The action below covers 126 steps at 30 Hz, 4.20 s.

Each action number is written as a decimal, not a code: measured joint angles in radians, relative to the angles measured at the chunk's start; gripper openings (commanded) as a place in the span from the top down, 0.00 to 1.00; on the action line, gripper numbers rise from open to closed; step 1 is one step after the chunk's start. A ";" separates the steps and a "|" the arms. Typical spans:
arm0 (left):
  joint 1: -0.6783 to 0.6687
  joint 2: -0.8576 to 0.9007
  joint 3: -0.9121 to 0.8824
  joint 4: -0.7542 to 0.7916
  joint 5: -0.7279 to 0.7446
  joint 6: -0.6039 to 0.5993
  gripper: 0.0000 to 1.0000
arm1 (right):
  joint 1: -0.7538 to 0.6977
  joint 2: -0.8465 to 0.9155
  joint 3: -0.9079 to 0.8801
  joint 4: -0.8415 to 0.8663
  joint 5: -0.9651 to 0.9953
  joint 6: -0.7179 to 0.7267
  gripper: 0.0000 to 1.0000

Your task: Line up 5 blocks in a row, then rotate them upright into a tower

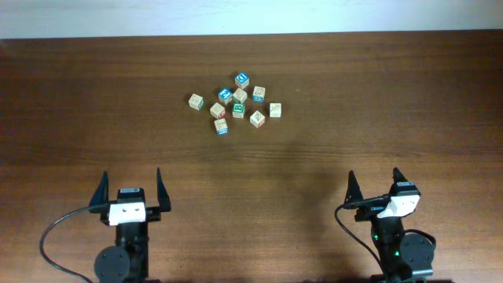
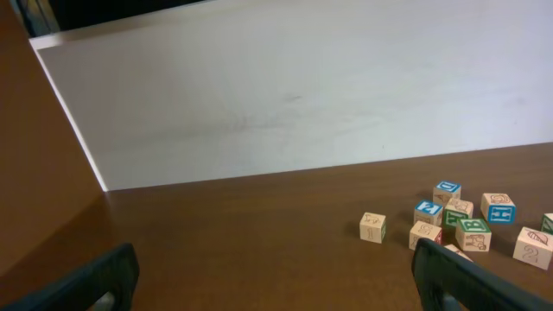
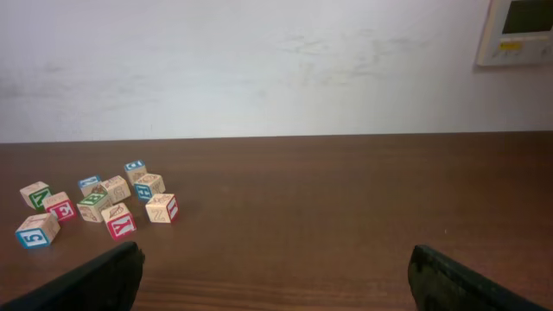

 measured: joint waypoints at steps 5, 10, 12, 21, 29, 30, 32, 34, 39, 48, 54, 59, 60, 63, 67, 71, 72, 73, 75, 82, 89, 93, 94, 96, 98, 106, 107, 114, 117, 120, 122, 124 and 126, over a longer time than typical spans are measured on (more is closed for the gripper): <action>0.000 0.162 0.084 -0.001 0.000 0.000 0.01 | 0.000 0.000 0.001 0.005 0.000 0.000 0.02; 0.000 0.382 0.253 -0.014 0.009 0.002 0.01 | 0.000 0.000 0.007 0.005 -0.002 0.019 0.02; 0.000 0.441 0.309 -0.053 0.017 0.003 0.01 | 0.000 0.000 0.014 0.005 -0.005 0.030 0.02; 0.000 0.607 0.400 -0.077 0.035 0.003 0.01 | 0.000 0.001 0.053 0.005 -0.008 0.037 0.02; 0.000 0.607 0.400 -0.077 0.034 0.003 0.01 | 0.000 0.001 0.053 -0.010 -0.008 0.039 0.02; 0.000 0.607 0.400 -0.077 0.034 0.003 0.01 | 0.000 0.001 0.053 -0.010 -0.008 0.038 0.02; 0.000 0.607 0.400 -0.077 0.034 0.003 0.01 | 0.000 0.001 0.053 -0.010 -0.008 0.039 0.02; 0.000 0.607 0.400 -0.077 0.035 0.003 0.01 | 0.000 0.001 0.053 -0.010 -0.008 0.038 0.02; 0.000 0.607 0.400 -0.077 0.034 0.003 0.01 | 0.000 0.001 0.053 -0.018 -0.016 0.038 0.02; 0.000 0.648 0.474 -0.129 0.084 0.003 0.01 | 0.000 0.033 0.098 -0.042 -0.019 0.038 0.02; 0.000 0.774 0.624 -0.266 0.119 0.003 0.01 | 0.000 0.243 0.215 -0.048 -0.019 0.039 0.02; 0.000 0.901 0.723 -0.305 0.146 0.003 0.01 | 0.000 0.593 0.439 -0.083 -0.080 0.038 0.02; 0.000 0.923 0.725 -0.306 0.157 0.003 0.01 | 0.000 0.679 0.515 -0.148 -0.106 0.038 0.02; 0.000 0.961 0.728 -0.340 0.193 0.003 0.01 | -0.001 0.872 0.703 -0.347 -0.150 0.039 0.02; 0.000 0.966 0.729 -0.362 0.215 0.003 0.01 | -0.001 1.070 0.925 -0.498 -0.175 0.038 0.02; 0.000 0.966 0.729 -0.362 0.237 -0.032 0.01 | -0.001 1.144 0.970 -0.436 -0.287 0.040 0.02; 0.000 0.966 0.729 -0.362 0.238 -0.044 0.01 | -0.001 1.157 0.970 -0.435 -0.310 0.040 0.02; 0.000 0.967 0.731 -0.364 0.241 -0.055 0.01 | -0.001 1.180 0.974 -0.447 -0.338 0.042 0.02; 0.000 0.986 0.756 -0.404 0.240 -0.073 0.01 | -0.001 1.225 1.012 -0.507 -0.362 0.043 0.02; 0.000 1.221 1.130 -0.788 0.198 -0.170 0.01 | 0.013 1.583 1.579 -0.988 -0.389 0.046 0.02; 0.000 1.415 1.351 -0.983 0.104 -0.283 0.01 | 0.159 1.846 1.786 -1.035 -0.315 0.046 0.02; 0.000 1.471 1.353 -0.948 0.097 -0.291 0.01 | 0.217 1.927 1.794 -0.843 -0.317 0.074 0.11; 0.000 1.472 1.353 -0.948 0.097 -0.294 0.01 | 0.238 1.963 1.794 -0.818 -0.317 0.087 0.11; 0.000 1.472 1.353 -0.948 0.097 -0.294 0.01 | 0.256 2.003 1.794 -0.798 -0.289 0.104 0.11; 0.000 1.472 1.353 -0.949 0.097 -0.294 0.01 | 0.264 2.026 1.794 -0.800 -0.230 0.126 0.12; 0.000 1.472 1.353 -0.960 0.097 -0.294 0.01 | 0.264 2.029 1.794 -0.800 -0.110 0.191 0.12; 0.000 1.472 1.353 -0.960 0.097 -0.294 0.01 | 0.264 2.029 1.794 -0.800 -0.106 0.193 0.12; 0.000 1.502 1.354 -0.941 0.084 -0.306 0.00 | 0.264 2.030 1.794 -0.808 -0.103 0.221 0.12; 0.000 1.547 1.354 -0.933 0.077 -0.317 0.01 | 0.264 2.038 1.794 -0.821 -0.102 0.221 0.12; 0.000 1.549 1.354 -0.929 0.074 -0.320 0.01 | 0.264 2.041 1.794 -0.822 -0.102 0.222 0.12; 0.000 1.549 1.354 -0.929 0.074 -0.320 0.01 | 0.264 2.041 1.794 -0.823 -0.102 0.221 0.12; 0.000 1.549 1.354 -0.929 0.074 -0.320 0.01 | 0.264 2.041 1.794 -0.824 -0.102 0.221 0.12; 0.000 1.550 1.354 -0.929 0.074 -0.320 0.01 | 0.264 2.041 1.794 -0.826 -0.102 0.222 0.12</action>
